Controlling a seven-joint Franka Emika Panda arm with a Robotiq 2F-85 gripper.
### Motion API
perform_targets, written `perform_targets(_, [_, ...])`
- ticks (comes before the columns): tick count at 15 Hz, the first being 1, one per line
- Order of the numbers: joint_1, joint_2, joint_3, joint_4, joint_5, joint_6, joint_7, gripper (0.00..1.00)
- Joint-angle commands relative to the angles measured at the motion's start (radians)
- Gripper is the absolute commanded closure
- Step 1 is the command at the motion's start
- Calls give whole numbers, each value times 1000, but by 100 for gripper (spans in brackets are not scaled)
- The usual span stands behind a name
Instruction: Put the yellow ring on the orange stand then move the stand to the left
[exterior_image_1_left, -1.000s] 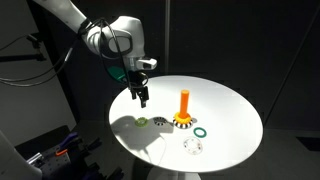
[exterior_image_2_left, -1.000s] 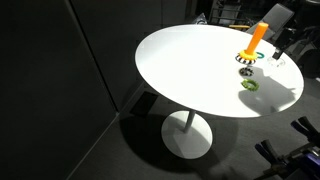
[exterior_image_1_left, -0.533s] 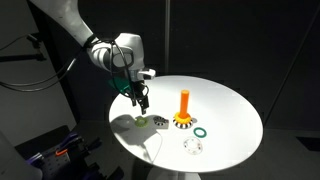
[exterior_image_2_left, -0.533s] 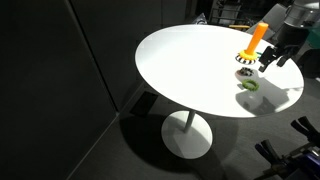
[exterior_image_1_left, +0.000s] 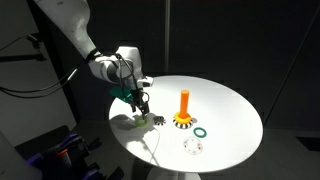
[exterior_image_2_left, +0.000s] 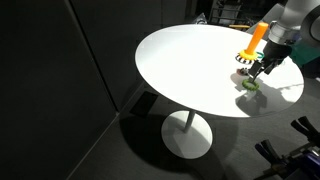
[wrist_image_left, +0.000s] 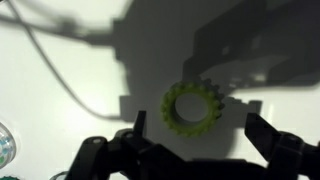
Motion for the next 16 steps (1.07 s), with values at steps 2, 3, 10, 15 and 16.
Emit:
perform_targets(2, [46,65,-42,41,-58,62,37,0])
perform_targets(3, [51,80,-45,49,-55,70,32,0])
perform_targets(10, [36,156,-23,107,2,68,-28,0])
perform_targets(15, [11,176,2,134,56,54,-65,2])
perform_targets(16, [9,177,4,137,66,50,-69,26])
